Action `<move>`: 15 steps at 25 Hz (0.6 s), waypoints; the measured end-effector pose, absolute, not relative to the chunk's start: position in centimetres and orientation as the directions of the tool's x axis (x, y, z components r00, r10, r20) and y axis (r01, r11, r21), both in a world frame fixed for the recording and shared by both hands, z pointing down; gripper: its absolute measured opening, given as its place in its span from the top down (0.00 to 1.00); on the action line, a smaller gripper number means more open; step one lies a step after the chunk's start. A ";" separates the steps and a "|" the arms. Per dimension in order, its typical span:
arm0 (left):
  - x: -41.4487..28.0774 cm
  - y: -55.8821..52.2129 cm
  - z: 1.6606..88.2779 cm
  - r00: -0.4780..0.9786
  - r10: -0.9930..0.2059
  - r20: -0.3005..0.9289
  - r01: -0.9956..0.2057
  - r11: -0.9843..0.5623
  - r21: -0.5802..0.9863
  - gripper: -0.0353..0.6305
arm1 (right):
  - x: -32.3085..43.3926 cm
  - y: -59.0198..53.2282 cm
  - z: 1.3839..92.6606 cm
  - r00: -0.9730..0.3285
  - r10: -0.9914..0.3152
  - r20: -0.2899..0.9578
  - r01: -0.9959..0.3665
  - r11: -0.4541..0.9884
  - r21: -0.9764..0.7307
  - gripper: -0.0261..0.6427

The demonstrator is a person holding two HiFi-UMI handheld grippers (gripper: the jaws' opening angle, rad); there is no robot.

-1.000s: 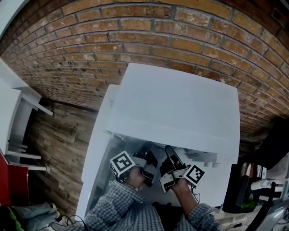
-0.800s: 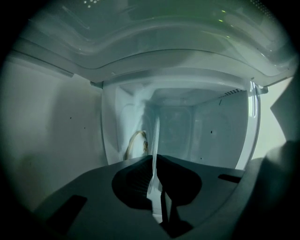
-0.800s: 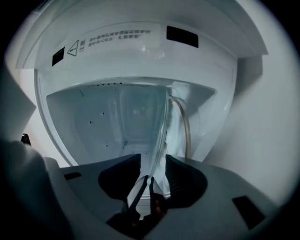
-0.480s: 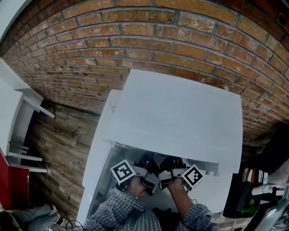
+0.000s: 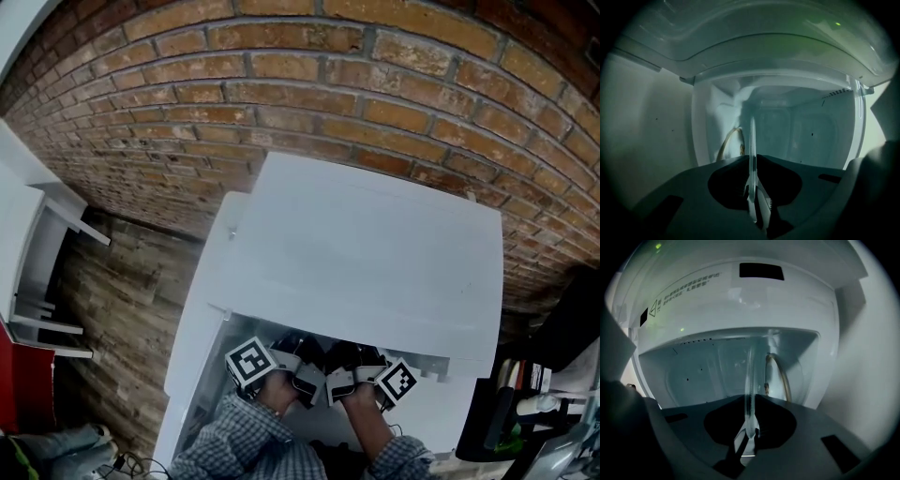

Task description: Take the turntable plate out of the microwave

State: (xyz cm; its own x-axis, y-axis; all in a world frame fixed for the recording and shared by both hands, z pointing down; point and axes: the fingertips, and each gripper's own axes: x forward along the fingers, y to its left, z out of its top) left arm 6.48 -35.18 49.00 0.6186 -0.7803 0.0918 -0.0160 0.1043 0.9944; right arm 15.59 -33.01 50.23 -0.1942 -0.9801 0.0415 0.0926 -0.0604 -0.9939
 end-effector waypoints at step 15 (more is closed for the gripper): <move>6.6 -37.1 49.9 0.607 -0.793 0.046 0.031 0.081 0.996 0.90 | 15.7 -32.4 49.8 -0.246 -0.969 0.021 0.041 -0.032 -0.999 0.89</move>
